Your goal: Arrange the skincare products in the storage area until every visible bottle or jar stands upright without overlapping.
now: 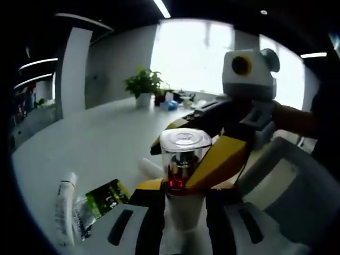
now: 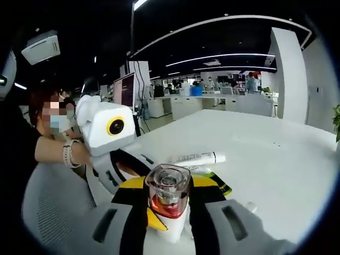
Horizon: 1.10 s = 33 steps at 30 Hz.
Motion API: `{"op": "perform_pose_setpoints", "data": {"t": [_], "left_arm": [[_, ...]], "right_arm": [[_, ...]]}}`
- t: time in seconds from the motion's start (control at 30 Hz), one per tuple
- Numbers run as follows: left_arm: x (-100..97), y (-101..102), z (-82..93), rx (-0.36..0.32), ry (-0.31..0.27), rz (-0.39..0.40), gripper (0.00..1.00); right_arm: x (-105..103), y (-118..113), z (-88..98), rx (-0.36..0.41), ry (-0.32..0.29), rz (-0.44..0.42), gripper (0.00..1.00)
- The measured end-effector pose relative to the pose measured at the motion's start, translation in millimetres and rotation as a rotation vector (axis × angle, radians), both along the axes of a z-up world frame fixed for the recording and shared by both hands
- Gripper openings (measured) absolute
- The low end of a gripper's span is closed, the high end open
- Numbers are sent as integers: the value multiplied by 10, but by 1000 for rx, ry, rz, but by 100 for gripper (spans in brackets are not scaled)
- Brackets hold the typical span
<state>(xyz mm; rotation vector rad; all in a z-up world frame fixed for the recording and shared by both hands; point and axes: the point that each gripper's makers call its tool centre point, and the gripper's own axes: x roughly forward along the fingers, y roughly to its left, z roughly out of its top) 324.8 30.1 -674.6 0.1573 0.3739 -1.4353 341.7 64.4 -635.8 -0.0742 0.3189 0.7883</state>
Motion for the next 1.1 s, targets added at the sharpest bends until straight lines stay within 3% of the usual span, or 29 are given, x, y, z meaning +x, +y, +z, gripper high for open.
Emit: {"op": "perform_pose_setpoints", "data": {"t": [0.57,0.9,1.1], "left_arm": [[-58,-39,60,7,-82,-227,29],[-114,-120,53,3,-72,-372,29],[-159,-137,43,0,-74,-441,29]], "right_arm": [[-97,-12,-10,-8,-1,258,28],[-164,30,-11,-23,-19,398,29],[-198,47,-8,-26,-26,439,29]]}}
